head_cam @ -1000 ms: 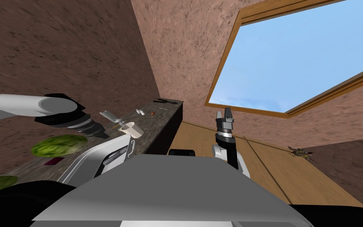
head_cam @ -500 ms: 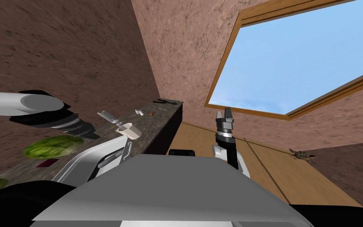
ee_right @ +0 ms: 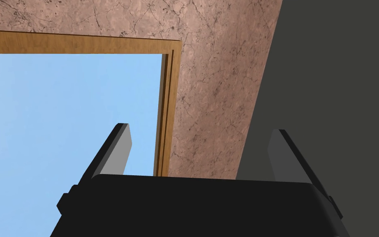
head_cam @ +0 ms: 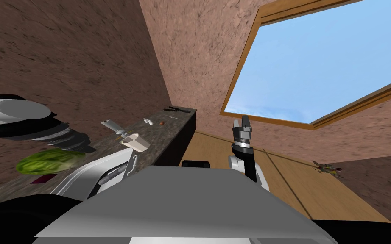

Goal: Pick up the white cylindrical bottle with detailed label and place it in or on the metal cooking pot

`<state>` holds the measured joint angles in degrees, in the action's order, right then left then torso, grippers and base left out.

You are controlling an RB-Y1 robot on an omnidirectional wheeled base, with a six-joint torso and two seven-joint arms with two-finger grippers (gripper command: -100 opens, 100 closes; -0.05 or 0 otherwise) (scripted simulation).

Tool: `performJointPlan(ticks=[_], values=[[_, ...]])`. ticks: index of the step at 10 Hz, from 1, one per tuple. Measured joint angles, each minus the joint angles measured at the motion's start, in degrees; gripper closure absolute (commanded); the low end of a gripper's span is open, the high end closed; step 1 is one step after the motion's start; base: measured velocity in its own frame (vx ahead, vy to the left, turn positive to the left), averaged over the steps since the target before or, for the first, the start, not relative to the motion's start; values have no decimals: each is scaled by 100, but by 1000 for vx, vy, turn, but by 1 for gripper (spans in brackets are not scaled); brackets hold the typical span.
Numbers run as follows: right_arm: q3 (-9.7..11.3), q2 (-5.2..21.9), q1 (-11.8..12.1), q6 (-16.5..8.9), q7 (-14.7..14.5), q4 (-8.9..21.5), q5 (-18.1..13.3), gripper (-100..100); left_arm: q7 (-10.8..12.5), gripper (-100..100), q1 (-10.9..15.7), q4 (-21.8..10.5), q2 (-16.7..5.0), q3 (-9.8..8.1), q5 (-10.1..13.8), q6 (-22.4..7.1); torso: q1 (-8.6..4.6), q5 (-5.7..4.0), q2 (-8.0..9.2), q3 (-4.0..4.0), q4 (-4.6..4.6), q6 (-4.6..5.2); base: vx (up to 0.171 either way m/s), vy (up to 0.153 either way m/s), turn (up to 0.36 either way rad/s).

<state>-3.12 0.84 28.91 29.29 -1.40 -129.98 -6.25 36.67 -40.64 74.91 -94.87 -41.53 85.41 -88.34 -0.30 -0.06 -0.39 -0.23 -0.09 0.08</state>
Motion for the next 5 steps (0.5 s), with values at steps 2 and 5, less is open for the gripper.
performJointPlan(ticks=[2,5], values=[[0,0,-1,0,0,-1,0,0,-290,-100,97,-311,-3,2,-101,-96,5,-3,10,2,-2,4,21,-37,-5],[-1,1,-2,0,0,0,0,0,-846,-100,133,-906,-43,101,-60,-34,39,7,41,21,7,1,23,-17,10]])
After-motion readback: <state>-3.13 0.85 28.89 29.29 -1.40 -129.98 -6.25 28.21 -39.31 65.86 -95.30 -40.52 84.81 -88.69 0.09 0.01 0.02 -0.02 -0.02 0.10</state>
